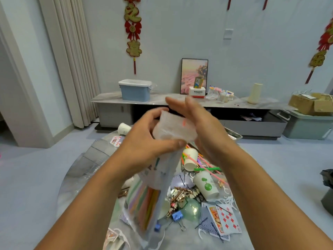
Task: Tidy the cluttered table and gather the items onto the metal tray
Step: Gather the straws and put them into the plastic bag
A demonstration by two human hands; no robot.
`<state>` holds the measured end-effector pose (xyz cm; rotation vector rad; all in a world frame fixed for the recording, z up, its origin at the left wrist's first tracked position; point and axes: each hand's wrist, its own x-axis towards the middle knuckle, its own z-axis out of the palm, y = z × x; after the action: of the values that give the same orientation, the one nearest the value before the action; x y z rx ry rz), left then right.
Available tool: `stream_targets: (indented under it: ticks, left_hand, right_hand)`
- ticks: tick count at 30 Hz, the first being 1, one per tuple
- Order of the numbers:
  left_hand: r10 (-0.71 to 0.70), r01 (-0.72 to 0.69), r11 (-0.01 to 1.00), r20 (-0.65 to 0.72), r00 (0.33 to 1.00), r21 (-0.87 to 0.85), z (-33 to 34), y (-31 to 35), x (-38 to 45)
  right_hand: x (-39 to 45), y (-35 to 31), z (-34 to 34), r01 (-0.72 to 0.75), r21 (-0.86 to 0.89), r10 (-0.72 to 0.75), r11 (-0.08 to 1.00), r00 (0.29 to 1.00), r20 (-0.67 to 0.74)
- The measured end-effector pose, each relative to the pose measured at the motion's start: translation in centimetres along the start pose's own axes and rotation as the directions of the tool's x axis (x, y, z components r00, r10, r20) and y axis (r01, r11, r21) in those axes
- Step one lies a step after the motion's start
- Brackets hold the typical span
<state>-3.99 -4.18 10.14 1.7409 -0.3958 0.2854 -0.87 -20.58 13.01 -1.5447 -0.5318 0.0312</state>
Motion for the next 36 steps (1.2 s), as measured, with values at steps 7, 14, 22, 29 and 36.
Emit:
stream_targets:
  ticks: [7, 14, 22, 29, 36]
  left_hand:
    - [0.047, -0.021, 0.976, -0.117, 0.992, 0.215, -0.6, 0.1, 0.9]
    - [0.042, 0.035, 0.691, -0.088, 0.995, 0.722, 1.0, -2.5, 0.3]
    - [-0.027, 0.065, 0.494, -0.059, 0.998, 0.867, -2.0, -3.8, 2.9]
    - [-0.331, -0.023, 0.400, 0.168, 0.929, 0.916, -1.6, -8.3, 4.9]
    - [-0.403, -0.074, 0.365, 0.229, 0.886, 0.928, 0.0, -12.7, 6.9]
  right_hand:
    - [-0.6, -0.4, 0.1, 0.114, -0.203, -0.124, 0.972, 0.991, -0.038]
    - [-0.1, 1.2, -0.9, -0.068, 0.245, 0.138, 0.967, 0.949, -0.282]
    - [1.0, 6.4, -7.7, -0.312, 0.216, 0.375, 0.925, 0.841, -0.390]
    - [1.2, 16.6, -14.1, -0.658, -0.395, 0.499, 0.641, 0.748, -0.437]
    - [4.8, 22.0, -13.9, -0.585, -0.725, 0.565, 0.363, 0.757, -0.328]
